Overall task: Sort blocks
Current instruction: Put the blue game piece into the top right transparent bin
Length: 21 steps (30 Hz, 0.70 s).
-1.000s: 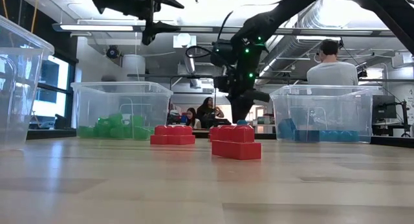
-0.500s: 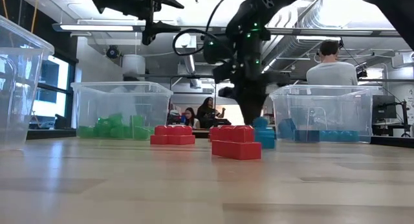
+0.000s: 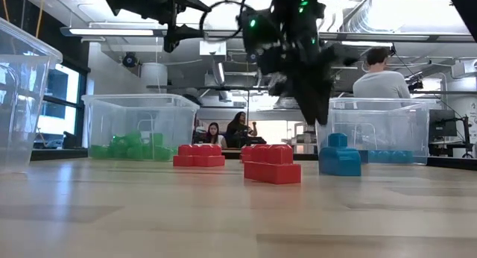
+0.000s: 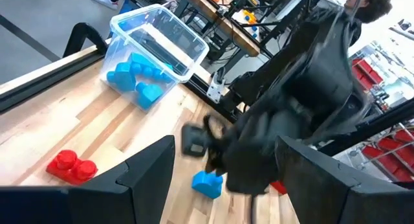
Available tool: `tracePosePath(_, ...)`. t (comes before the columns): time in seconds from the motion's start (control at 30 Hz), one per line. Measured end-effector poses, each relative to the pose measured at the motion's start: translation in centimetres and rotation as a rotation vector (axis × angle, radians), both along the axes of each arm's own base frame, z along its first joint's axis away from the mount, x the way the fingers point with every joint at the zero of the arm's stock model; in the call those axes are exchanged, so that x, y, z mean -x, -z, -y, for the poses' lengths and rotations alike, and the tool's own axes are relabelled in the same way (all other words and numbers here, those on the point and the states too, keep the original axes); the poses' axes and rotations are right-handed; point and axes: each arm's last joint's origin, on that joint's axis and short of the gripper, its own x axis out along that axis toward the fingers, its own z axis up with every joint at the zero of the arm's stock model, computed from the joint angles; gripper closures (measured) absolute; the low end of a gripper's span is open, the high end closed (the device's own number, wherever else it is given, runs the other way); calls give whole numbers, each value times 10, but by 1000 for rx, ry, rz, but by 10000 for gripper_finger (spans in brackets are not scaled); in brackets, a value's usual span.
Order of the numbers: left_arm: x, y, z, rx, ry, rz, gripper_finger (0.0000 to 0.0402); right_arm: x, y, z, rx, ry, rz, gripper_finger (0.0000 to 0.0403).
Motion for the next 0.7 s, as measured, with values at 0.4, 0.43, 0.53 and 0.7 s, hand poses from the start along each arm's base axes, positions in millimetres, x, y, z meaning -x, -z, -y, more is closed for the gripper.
tracePosePath(0.4, 0, 0, 0, -27, 7, 0, 149, 39, -72, -24, -11, 703, 47, 403)
tracePosePath(0.43, 0, 0, 0, -28, 8, 1, 149, 41, -73, -31, -11, 766, 21, 403)
tracePosePath(0.53, 0, 0, 0, -29, 8, 2, 149, 45, -72, -54, 2, 897, -33, 403)
tracePosePath(0.7, 0, 0, 0, -25, 22, 6, 149, 52, -50, -97, 54, 1118, -90, 403)
